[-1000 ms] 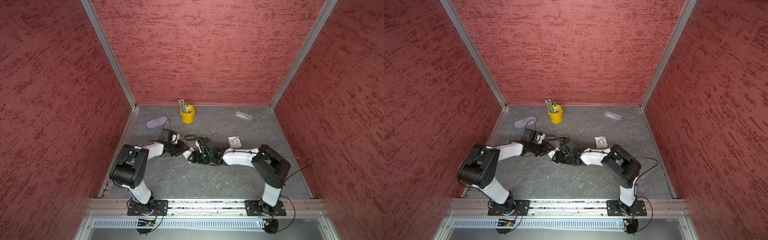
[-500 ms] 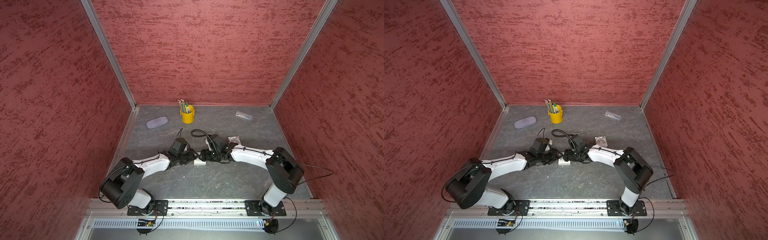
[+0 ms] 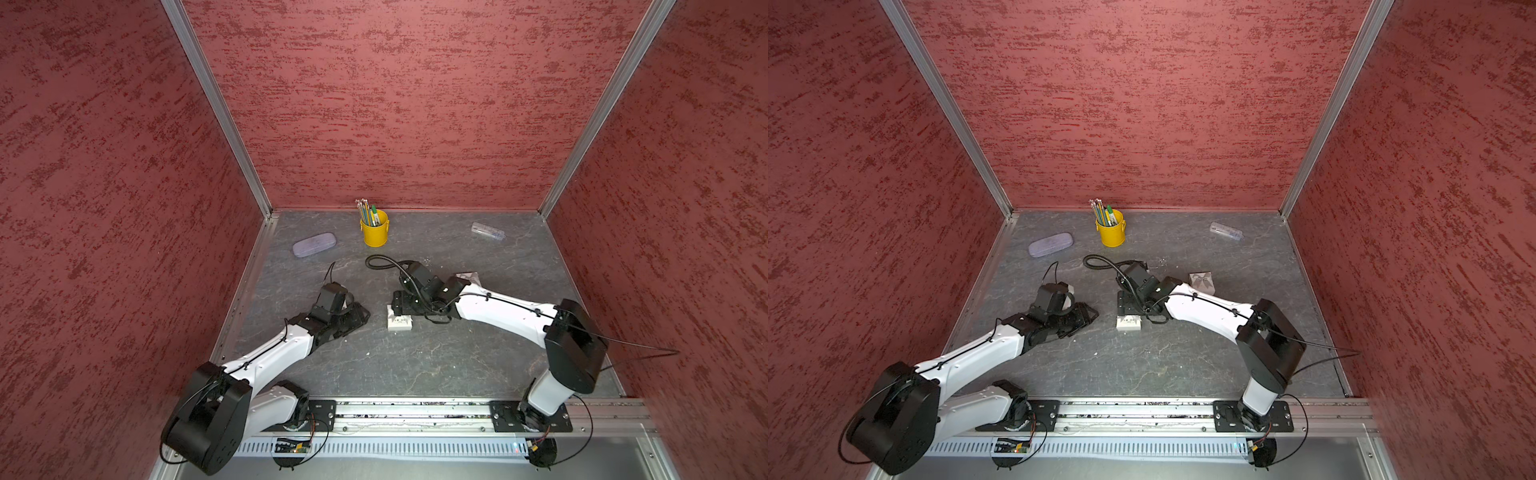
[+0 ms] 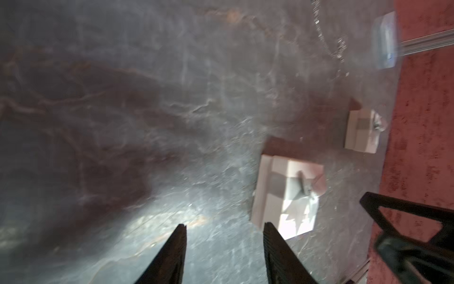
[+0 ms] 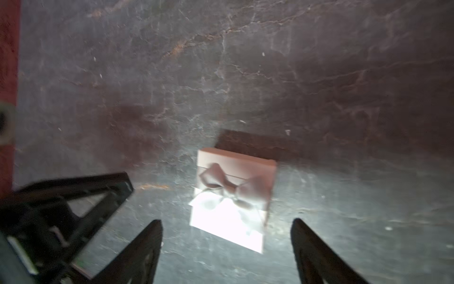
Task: Take the necklace out of the lift-off lid jewelry box
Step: Move the jewelry box to the center of the board, then pick up the jewelry box from the center of the board.
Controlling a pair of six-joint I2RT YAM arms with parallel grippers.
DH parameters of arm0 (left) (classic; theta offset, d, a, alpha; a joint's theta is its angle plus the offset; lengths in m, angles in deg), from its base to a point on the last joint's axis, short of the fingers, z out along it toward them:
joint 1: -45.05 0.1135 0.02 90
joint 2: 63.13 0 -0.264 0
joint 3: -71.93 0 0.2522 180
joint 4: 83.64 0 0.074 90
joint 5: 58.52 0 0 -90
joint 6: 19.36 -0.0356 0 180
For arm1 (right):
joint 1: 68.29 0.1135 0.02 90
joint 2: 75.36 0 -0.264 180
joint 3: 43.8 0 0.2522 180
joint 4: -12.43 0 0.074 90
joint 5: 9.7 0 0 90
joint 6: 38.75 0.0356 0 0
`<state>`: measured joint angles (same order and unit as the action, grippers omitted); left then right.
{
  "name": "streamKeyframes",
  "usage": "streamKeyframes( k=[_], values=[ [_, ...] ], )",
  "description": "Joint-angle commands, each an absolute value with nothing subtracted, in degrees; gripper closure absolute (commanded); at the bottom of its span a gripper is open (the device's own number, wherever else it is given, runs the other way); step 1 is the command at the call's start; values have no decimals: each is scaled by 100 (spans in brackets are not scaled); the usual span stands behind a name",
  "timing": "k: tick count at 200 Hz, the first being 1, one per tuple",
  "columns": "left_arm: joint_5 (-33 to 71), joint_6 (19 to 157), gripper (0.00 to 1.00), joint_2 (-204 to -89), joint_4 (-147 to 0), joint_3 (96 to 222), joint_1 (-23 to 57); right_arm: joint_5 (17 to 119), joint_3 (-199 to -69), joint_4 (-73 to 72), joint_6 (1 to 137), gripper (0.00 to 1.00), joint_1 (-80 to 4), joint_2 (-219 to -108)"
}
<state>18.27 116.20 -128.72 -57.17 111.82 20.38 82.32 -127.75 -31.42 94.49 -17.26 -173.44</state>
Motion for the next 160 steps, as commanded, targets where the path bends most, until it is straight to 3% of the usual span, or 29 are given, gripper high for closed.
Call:
streamKeyframes(
  k=[1,133,160],
  values=[
    [1735,11335,48,-12669,-5489,11144,2083,8837,-12993,-3443,10040,1,-1564,-17560],
    [1688,11051,46,-11969,-5199,10883,2264,9171,-13729,-4040,10074,1,-1151,-18862],
    [1711,11056,46,-11855,-5105,10872,2273,9322,-13862,-4260,9920,12,-1154,-18875]
  ],
)
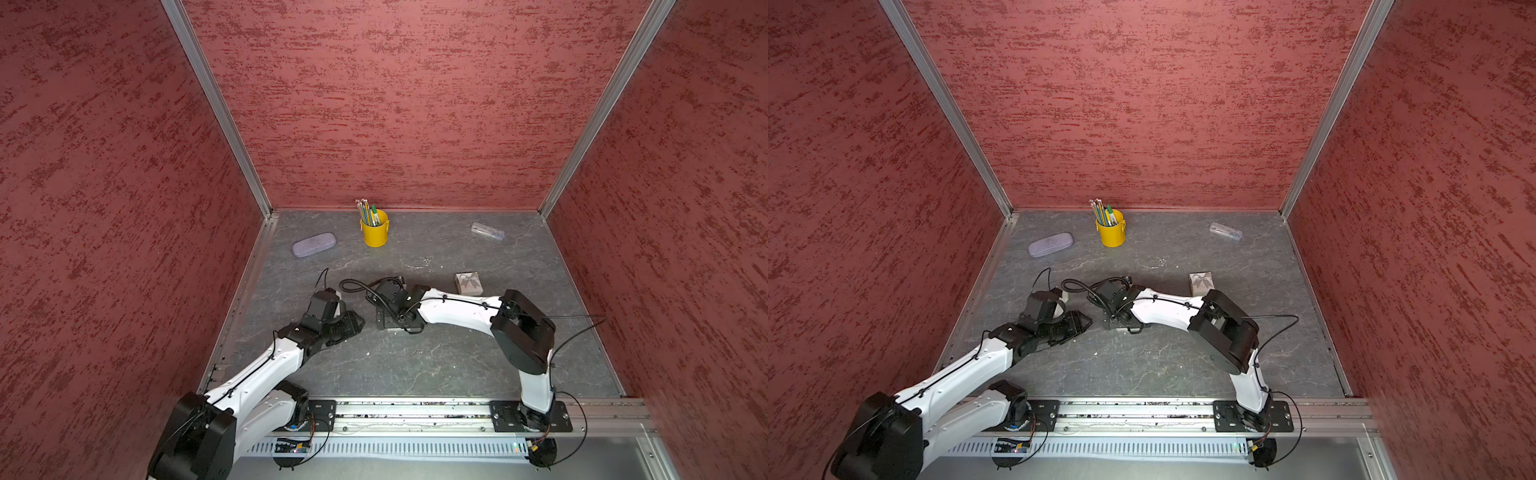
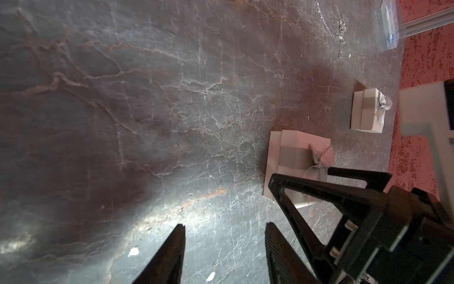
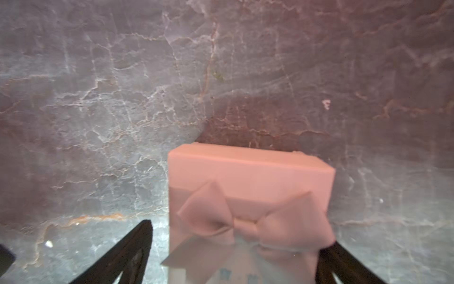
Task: Take the necklace out of the lift-off lid jewelry box
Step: Pick up the jewelry box from the center of the board.
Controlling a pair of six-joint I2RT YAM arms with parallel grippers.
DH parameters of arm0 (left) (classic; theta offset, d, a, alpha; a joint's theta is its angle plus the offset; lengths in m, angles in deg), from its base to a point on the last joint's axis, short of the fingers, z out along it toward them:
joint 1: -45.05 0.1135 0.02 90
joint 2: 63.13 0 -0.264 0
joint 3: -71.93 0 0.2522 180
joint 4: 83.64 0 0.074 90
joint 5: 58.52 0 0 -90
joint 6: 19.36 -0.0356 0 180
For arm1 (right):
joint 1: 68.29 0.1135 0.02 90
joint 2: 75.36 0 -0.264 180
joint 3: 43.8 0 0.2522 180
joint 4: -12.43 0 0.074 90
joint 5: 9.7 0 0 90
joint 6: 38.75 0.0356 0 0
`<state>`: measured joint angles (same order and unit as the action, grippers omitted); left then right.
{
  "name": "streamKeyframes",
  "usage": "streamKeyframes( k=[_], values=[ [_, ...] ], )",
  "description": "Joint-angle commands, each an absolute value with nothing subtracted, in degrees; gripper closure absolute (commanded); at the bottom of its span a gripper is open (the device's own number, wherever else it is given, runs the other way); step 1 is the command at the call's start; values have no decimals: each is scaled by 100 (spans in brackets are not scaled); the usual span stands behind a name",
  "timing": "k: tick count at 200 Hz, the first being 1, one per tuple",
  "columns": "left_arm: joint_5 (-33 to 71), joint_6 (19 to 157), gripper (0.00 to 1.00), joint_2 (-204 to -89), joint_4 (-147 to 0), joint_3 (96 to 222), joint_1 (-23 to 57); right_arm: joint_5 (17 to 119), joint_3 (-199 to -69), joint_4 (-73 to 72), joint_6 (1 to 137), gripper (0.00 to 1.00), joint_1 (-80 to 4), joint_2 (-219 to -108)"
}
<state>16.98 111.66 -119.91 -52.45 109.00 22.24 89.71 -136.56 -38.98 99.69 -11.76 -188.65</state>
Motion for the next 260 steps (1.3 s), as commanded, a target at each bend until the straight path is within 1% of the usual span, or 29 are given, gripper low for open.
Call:
streamKeyframes(
  k=[1,30,68,99,114,134,144,157,178,196,221,260],
  values=[
    [1705,11060,46,-11848,-5111,10872,2268,9322,-13869,-4275,9909,13,-1152,-18879],
    [1477,10918,46,-11824,-5385,10743,2246,9397,-13872,-4404,9686,23,-1153,-18769],
    [1128,10390,45,-11803,-6016,10621,2247,9351,-13900,-4618,9442,24,-1158,-18612],
    [1125,9939,44,-11409,-6902,10367,2093,9314,-13748,-4678,9113,25,-1212,-18076],
    [1296,9701,43,-11130,-7247,10266,1918,9229,-13631,-4665,8936,25,-1293,-17737],
    [1376,9299,39,-10852,-7717,10207,1696,9102,-13447,-4648,8775,26,-1443,-17244],
    [1408,9059,33,-10762,-7939,10173,1564,8991,-13362,-4638,8700,26,-1553,-16995],
    [1336,8715,22,-10695,-8209,10168,1375,8844,-13308,-4666,8593,26,-1710,-16686],
    [1173,7761,11,-10736,-8700,10168,953,8433,-13342,-4769,8159,26,-1920,-16306],
    [1404,6910,0,-10909,-8899,10273,470,8216,-13549,-5075,7738,27,-2027,-16152],
    [1739,6074,0,-11470,-8987,10615,89,8204,-13883,-5648,7312,27,-2167,-16094],
    [1740,5856,0,-12450,-10149,10792,75,7929,-14199,-5993,7078,27,-2354,-16085]
  ],
)
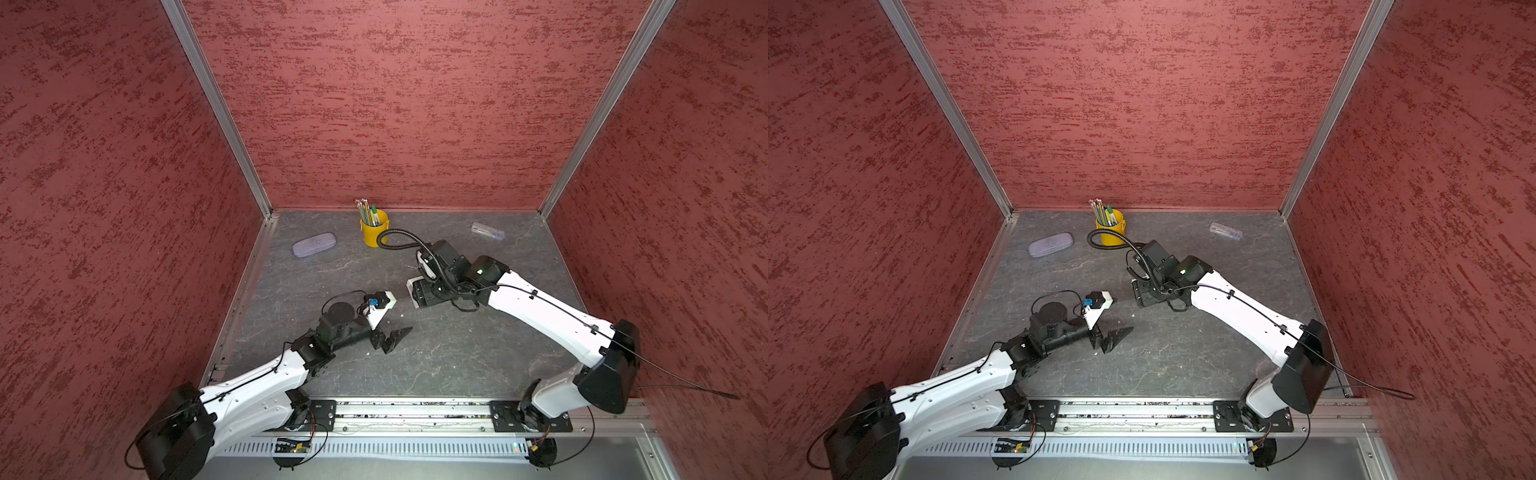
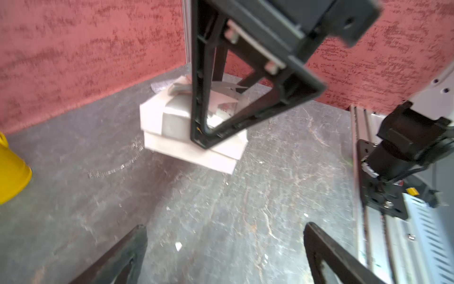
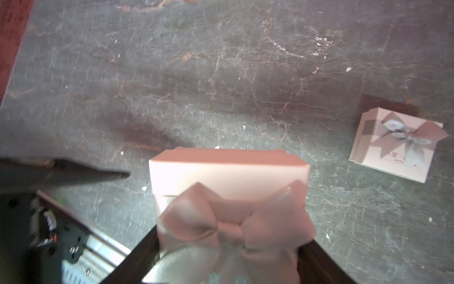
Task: Take the necklace out of the lift-off lid jewelry box
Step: Pick up the jewelry box from the center of the board, then open the lid on the jewelry box.
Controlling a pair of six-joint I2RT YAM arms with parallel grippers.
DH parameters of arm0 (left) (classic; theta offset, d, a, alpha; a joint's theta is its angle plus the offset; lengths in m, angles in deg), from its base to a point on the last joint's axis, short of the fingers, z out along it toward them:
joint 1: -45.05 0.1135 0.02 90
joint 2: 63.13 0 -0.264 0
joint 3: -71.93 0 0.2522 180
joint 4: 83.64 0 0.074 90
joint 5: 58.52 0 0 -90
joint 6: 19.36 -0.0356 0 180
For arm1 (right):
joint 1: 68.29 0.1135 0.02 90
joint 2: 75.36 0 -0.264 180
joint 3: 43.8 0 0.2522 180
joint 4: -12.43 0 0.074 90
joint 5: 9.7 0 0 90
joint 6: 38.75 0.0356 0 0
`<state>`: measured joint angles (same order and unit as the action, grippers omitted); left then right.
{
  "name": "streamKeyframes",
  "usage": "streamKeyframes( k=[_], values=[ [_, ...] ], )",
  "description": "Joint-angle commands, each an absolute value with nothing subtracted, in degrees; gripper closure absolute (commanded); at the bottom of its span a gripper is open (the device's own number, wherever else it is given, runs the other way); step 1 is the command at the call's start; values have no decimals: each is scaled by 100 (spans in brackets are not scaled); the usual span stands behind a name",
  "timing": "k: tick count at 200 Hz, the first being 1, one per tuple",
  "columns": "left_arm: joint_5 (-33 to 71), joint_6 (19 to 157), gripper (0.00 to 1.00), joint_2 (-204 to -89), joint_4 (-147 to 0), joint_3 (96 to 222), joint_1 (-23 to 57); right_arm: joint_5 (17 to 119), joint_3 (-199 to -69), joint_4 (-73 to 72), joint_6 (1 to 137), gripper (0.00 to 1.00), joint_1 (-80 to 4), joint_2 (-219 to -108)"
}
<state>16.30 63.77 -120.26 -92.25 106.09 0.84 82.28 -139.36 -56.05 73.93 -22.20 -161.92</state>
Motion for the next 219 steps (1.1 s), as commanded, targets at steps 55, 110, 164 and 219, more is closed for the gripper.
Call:
streamKeyframes(
  k=[55,110,164,219],
  values=[
    [1452,5891,0,-13387,-10749,11190,151,7504,-14326,-5996,7050,28,-2449,-16206],
    [647,5983,0,-13711,-10655,11502,492,7336,-14499,-6040,7037,29,-2494,-16307],
    [326,5992,9,-13758,-10530,11549,620,7283,-14639,-6040,7030,30,-2534,-16377],
    [250,6027,23,-13688,-10497,11535,644,7176,-14660,-6057,7028,30,-2569,-16369]
  ],
)
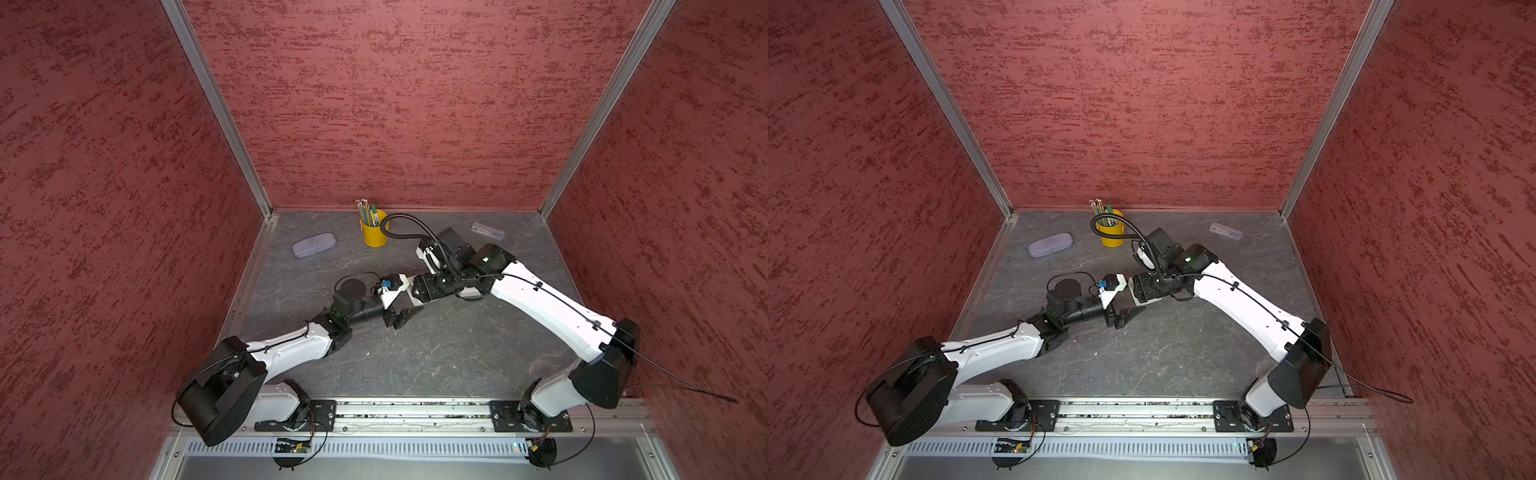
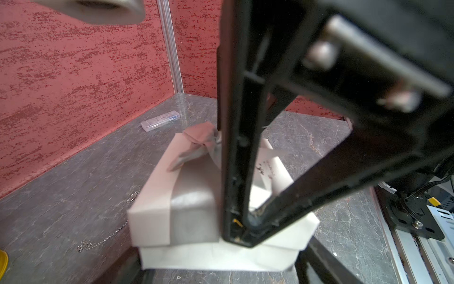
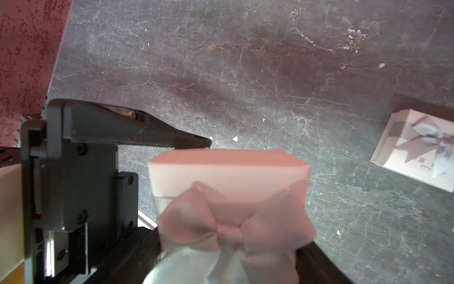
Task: Take the necklace out of the lift-off lid jewelry box
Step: Open the lid on the jewelry box.
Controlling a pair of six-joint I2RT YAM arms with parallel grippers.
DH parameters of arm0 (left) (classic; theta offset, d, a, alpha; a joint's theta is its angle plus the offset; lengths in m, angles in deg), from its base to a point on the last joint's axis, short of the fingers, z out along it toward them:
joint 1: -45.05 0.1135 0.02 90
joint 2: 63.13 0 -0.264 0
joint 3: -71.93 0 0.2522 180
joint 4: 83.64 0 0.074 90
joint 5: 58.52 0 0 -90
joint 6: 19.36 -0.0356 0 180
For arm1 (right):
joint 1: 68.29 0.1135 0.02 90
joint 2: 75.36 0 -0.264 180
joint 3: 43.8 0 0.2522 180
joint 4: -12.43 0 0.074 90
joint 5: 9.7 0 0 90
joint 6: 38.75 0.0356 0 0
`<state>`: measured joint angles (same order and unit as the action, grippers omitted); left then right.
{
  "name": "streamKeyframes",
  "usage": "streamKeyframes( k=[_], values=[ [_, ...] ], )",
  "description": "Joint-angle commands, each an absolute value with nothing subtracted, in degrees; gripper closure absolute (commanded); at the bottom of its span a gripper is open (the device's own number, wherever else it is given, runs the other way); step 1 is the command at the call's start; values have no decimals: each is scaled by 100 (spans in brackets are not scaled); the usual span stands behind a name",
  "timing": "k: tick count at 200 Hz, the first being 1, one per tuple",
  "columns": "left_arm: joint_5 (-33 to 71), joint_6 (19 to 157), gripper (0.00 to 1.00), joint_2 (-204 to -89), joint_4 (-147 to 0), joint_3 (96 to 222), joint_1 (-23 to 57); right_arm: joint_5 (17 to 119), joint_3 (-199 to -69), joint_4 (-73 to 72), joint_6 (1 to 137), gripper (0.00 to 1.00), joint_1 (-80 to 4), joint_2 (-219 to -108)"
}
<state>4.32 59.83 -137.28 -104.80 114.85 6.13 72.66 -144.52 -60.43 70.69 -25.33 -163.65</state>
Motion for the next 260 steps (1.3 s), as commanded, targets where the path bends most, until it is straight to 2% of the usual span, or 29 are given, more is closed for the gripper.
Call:
streamKeyframes(
  k=[1,22,40,106,205,260],
  values=[
    [253,6027,23,-13688,-10496,11537,645,7177,-14660,-6057,7030,30,-2568,-16369],
    [285,6053,29,-13629,-10493,11539,674,7156,-14660,-6057,7027,28,-2575,-16352],
    [300,6062,32,-13583,-10471,11522,707,7169,-14651,-6060,7020,23,-2602,-16322],
    [262,6136,38,-13464,-10293,11298,804,6929,-14462,-6019,6997,24,-2845,-16122],
    [329,6203,39,-13424,-10187,11131,814,6964,-14231,-5772,7152,24,-3107,-15923],
    [424,6251,39,-13380,-10266,10964,818,7764,-13530,-5572,7410,24,-3504,-15543]
  ],
)
